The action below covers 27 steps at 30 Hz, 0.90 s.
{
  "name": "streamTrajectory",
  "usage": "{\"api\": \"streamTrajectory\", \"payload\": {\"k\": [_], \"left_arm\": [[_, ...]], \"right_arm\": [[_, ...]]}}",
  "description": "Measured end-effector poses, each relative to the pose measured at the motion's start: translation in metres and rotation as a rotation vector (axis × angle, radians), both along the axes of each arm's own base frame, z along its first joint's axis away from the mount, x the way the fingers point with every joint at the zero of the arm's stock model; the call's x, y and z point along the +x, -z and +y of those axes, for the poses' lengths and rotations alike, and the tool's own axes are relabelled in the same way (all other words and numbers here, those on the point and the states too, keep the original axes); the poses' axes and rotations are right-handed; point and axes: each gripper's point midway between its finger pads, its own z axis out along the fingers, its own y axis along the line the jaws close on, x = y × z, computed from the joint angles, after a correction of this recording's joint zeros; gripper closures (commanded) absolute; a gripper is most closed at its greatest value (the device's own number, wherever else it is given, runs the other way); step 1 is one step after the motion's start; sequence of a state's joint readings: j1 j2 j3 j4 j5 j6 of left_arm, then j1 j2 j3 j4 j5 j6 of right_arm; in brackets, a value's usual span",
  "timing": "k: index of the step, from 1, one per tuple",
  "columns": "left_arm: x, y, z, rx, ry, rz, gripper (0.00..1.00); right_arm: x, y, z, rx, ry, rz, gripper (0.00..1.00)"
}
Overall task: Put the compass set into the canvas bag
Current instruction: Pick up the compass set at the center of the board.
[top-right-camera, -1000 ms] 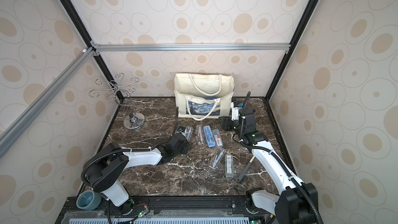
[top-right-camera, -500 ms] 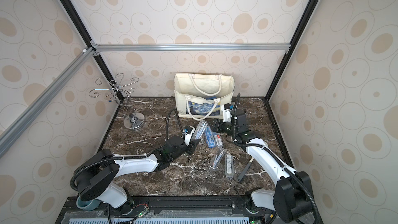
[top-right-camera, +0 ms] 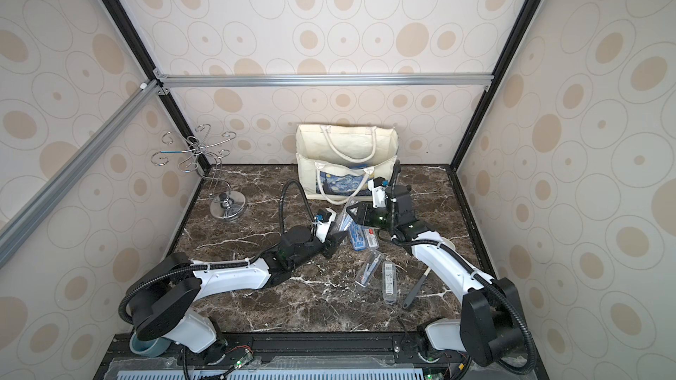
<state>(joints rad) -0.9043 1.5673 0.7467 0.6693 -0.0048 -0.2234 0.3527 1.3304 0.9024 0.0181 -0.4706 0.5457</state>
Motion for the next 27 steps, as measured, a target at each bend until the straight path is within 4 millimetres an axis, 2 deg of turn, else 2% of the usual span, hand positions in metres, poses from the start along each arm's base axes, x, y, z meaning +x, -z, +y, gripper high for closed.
{"api": "streamTrajectory", "payload": {"k": [2, 6, 12, 14, 15, 17, 23, 27], "left_arm": [[-0.001, -0.001, -0.001, -0.005, 0.006, -0.001, 0.54], [-0.001, -0.001, -0.002, -0.012, 0.011, 0.003, 0.54], [0.000, -0.001, -0.003, -0.028, 0.008, 0.011, 0.53], [0.001, -0.001, -0.003, -0.028, 0.006, 0.010, 0.45], [0.001, -0.001, -0.003, -0.028, 0.006, 0.009, 0.36], [0.000, -0.002, -0.003, -0.030, 0.009, 0.004, 0.01], [0.001, -0.005, -0.001, -0.035, -0.010, -0.011, 0.00], [-0.002, -0.005, 0.016, -0.053, -0.053, -0.032, 0.00]], "right_arm": [[0.001, -0.002, 0.003, 0.016, -0.007, -0.001, 0.62], [0.001, -0.007, 0.009, 0.051, -0.028, -0.004, 0.80], [0.000, -0.011, 0.014, 0.079, -0.055, -0.011, 0.85], [0.000, -0.011, 0.014, 0.082, -0.056, -0.012, 0.86], [0.000, -0.011, 0.015, 0.082, -0.056, -0.011, 0.86], [0.000, -0.010, 0.015, 0.083, -0.054, -0.006, 0.86], [0.003, -0.011, 0.014, 0.061, -0.044, 0.001, 0.89], [0.011, -0.030, 0.010, 0.009, -0.023, -0.036, 0.89]]}}
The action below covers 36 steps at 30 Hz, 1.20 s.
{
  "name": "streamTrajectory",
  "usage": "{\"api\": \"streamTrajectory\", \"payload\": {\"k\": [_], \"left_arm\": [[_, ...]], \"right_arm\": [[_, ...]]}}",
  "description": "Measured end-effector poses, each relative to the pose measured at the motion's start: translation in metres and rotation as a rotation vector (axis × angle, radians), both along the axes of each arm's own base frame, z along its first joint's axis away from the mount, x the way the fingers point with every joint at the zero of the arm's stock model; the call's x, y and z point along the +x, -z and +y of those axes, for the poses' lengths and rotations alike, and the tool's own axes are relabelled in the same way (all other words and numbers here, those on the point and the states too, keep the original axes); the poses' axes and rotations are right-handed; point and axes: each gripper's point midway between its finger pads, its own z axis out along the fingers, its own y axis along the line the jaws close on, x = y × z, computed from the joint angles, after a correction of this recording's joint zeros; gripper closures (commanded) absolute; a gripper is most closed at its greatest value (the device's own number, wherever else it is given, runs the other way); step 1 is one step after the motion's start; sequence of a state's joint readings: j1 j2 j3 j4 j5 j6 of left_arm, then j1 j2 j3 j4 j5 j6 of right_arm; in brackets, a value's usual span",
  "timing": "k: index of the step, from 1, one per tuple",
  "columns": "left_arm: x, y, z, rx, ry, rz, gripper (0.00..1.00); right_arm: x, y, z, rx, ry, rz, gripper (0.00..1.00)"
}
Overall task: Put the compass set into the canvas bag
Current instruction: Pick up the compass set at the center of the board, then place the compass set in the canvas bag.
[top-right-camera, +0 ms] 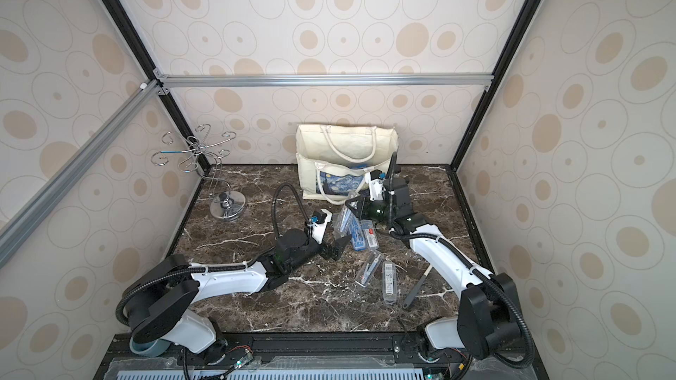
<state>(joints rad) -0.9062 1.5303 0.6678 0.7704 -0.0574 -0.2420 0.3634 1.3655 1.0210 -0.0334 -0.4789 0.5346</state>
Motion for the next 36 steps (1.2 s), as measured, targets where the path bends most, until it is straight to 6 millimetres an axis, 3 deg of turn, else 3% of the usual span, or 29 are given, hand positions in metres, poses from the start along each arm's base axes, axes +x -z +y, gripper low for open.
{"api": "streamTrajectory", "payload": {"k": [5, 12, 17, 22, 25, 28, 32, 36], "left_arm": [[-0.005, 0.007, 0.028, -0.016, -0.079, -0.013, 0.00], [-0.006, 0.013, 0.043, -0.019, -0.134, -0.005, 0.00], [-0.009, 0.012, 0.051, -0.030, -0.146, -0.013, 0.00], [-0.018, 0.011, 0.058, -0.046, -0.132, -0.022, 0.00], [-0.021, 0.012, 0.057, -0.047, -0.116, -0.019, 0.00], [-0.023, 0.013, 0.054, -0.049, -0.091, -0.015, 0.00], [-0.024, 0.013, 0.052, -0.050, -0.082, -0.013, 0.00], [-0.024, 0.014, 0.052, -0.047, -0.082, -0.010, 0.00]], "right_arm": [[0.012, -0.045, -0.003, -0.047, 0.016, -0.118, 0.89], [0.033, -0.115, -0.001, -0.075, 0.030, -0.283, 0.88], [0.068, -0.160, 0.002, -0.114, 0.067, -0.407, 0.87], [0.116, -0.181, 0.008, -0.181, 0.120, -0.493, 0.86], [0.145, -0.176, 0.010, -0.234, 0.152, -0.511, 0.86], [0.172, -0.154, 0.014, -0.298, 0.158, -0.497, 0.84], [0.202, -0.104, 0.018, -0.393, 0.155, -0.432, 0.84], [0.218, -0.046, 0.016, -0.488, 0.139, -0.340, 0.84]]}}
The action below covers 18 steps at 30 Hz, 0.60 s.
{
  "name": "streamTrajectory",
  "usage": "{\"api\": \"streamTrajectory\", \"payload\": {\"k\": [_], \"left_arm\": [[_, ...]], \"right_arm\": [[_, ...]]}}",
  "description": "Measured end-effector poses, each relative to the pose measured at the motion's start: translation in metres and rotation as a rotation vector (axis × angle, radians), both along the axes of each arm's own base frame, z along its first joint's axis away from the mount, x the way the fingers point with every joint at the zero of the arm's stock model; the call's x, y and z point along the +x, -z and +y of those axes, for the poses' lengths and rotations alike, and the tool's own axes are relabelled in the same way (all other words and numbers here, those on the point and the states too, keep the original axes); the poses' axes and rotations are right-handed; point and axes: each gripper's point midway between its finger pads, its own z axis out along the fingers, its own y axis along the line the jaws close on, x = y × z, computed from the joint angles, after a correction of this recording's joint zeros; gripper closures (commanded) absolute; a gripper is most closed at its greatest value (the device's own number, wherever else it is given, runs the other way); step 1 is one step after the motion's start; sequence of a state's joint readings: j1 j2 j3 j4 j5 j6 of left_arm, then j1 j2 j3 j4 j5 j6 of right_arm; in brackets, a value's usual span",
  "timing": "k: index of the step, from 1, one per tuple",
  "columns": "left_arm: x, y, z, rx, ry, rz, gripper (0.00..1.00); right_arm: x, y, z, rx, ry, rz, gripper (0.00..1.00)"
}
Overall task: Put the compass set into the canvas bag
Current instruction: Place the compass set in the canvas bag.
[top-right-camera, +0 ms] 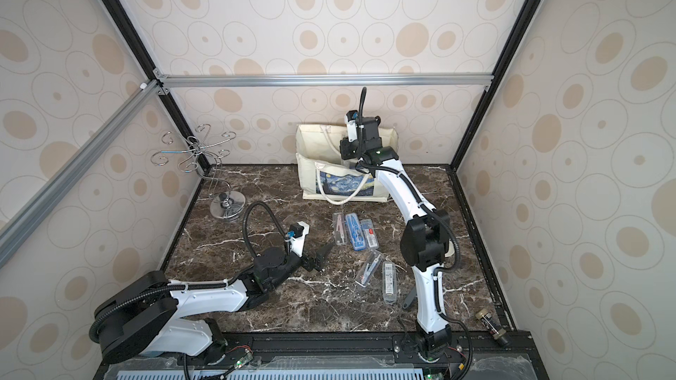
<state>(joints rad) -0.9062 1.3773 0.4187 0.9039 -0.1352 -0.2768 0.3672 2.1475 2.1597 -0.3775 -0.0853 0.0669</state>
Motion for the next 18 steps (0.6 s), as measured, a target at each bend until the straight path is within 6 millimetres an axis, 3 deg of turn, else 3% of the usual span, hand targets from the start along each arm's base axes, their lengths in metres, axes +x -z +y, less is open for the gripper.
{"api": "streamTrajectory", "payload": {"k": [2, 6, 11, 18], "left_arm": [[0.000, 0.004, 0.000, 0.005, 0.000, 0.008, 0.00], [0.002, 0.011, -0.001, 0.013, -0.008, 0.030, 0.00], [0.004, 0.018, -0.004, 0.026, -0.008, 0.044, 0.00], [0.013, 0.016, -0.006, 0.014, -0.047, 0.055, 0.00]], "right_arm": [[0.005, 0.028, -0.003, -0.040, 0.011, 0.052, 0.82], [0.008, 0.058, -0.014, -0.091, 0.037, 0.113, 0.80], [0.013, 0.064, -0.032, -0.122, 0.079, 0.121, 0.74], [0.014, 0.069, -0.040, -0.150, 0.087, 0.123, 0.60]]}}
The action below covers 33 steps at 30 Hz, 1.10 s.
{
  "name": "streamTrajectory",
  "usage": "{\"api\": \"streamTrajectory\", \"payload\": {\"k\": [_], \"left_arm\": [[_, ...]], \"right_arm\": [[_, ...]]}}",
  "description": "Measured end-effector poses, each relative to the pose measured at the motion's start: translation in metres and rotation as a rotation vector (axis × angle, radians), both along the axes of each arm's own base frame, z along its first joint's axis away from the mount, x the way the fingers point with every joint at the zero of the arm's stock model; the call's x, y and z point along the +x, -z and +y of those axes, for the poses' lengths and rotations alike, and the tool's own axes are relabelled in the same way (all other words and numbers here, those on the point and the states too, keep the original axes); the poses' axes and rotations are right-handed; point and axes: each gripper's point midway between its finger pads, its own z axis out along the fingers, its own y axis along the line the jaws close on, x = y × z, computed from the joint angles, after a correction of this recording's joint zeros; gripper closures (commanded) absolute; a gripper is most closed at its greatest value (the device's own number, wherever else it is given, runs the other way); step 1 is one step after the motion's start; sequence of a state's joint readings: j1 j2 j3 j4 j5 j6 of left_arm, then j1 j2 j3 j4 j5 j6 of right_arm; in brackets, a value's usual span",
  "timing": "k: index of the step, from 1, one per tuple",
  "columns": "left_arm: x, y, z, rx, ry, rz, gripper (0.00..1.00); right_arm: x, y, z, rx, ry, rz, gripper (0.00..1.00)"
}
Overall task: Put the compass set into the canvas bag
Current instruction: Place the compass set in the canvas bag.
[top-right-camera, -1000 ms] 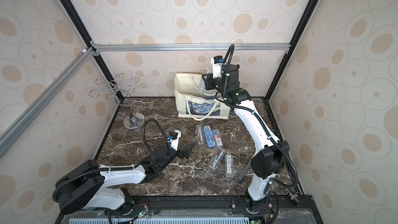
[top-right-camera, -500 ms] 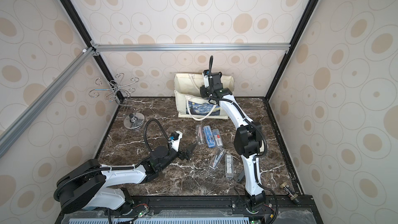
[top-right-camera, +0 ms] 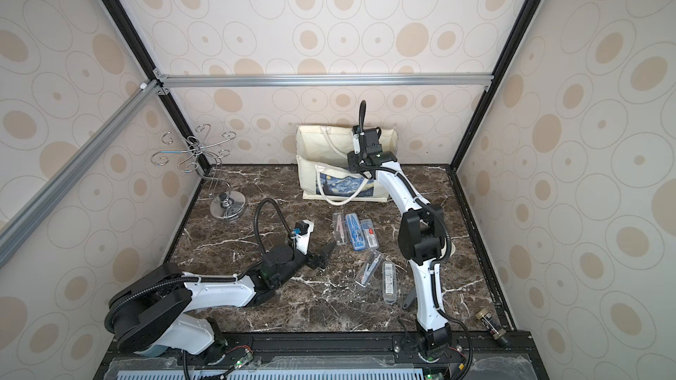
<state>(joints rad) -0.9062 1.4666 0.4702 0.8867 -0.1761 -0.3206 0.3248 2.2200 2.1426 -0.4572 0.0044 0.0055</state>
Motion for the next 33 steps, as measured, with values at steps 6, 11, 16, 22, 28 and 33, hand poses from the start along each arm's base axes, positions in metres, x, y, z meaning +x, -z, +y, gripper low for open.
{"api": "streamTrajectory", "payload": {"k": [6, 11, 16, 22, 28, 33], "left_arm": [[0.007, 0.007, 0.001, 0.012, -0.039, 0.029, 0.00], [0.011, 0.006, -0.005, 0.011, -0.039, 0.046, 0.00], [0.013, 0.005, -0.008, 0.000, -0.039, 0.055, 0.00], [0.019, 0.018, -0.022, 0.052, -0.021, 0.110, 0.00], [0.025, 0.025, -0.043, 0.115, 0.016, 0.156, 0.00], [0.020, 0.032, -0.045, 0.139, 0.037, 0.173, 0.00]], "right_arm": [[-0.002, -0.008, 0.000, -0.002, -0.012, -0.014, 0.50], [-0.014, -0.033, -0.001, 0.020, -0.031, -0.041, 0.45], [-0.043, -0.075, -0.004, 0.063, -0.062, -0.099, 0.41], [-0.094, -0.129, -0.014, 0.120, -0.089, -0.194, 0.38], [-0.154, -0.136, -0.040, 0.138, -0.045, -0.206, 0.38], [-0.203, -0.105, -0.072, 0.101, 0.040, -0.143, 0.38]]}}
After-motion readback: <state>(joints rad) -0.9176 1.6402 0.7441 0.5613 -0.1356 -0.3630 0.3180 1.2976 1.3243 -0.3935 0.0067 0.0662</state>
